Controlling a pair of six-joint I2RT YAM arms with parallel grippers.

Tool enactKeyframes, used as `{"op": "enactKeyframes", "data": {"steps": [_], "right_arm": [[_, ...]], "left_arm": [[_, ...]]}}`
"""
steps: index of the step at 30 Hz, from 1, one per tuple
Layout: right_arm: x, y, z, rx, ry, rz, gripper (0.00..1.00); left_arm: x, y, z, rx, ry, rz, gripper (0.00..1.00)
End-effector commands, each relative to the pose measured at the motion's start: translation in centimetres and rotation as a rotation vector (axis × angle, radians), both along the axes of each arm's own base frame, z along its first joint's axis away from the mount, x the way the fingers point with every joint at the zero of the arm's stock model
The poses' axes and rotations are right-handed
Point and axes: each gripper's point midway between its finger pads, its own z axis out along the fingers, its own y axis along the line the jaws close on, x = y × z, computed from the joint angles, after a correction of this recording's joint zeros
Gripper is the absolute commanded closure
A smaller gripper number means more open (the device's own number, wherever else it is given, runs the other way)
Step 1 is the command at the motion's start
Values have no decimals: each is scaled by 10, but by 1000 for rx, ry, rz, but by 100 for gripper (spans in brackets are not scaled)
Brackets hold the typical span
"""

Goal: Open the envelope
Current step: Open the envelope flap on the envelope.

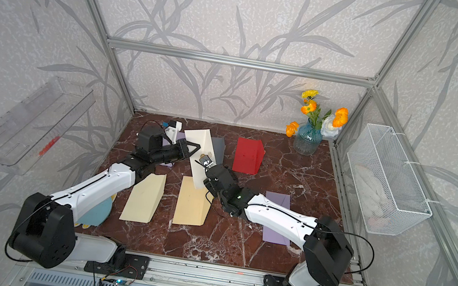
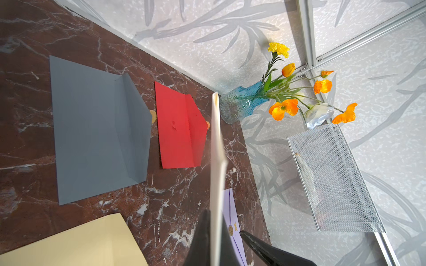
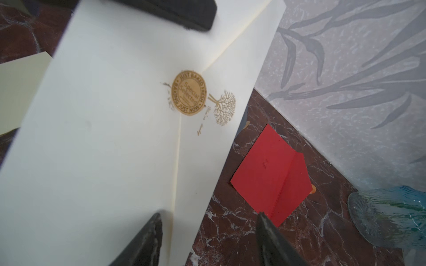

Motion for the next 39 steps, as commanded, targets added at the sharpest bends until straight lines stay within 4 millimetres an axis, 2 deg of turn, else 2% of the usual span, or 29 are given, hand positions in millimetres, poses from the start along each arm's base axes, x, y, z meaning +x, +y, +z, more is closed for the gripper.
{"op": "enactKeyframes", "data": {"steps": [1, 15, 19, 29, 37, 38, 39], "right_arm": [[9, 8, 18, 31, -56, -24, 36], [17, 1, 13, -49, -128, -91, 36], [21, 0, 13, -89, -171, -122, 36], [33, -5, 29, -122, -278, -206, 36], [38, -2, 48, -123, -338, -213, 36], [40, 0, 38, -148, -333, -210, 36], [41, 0, 40, -150, -340, -212, 36]], "left_arm": [[-2, 2, 17, -13, -27, 23, 100], [-1, 5, 6, 1, 31, 44, 100], [0, 0, 12, -43, 28, 26, 100], [-2, -5, 12, -65, 47, 4, 100], [-7, -5, 2, -26, 77, -4, 100], [-8, -5, 1, -20, 79, -5, 100], [-9, -5, 1, -10, 80, -5, 100]]}}
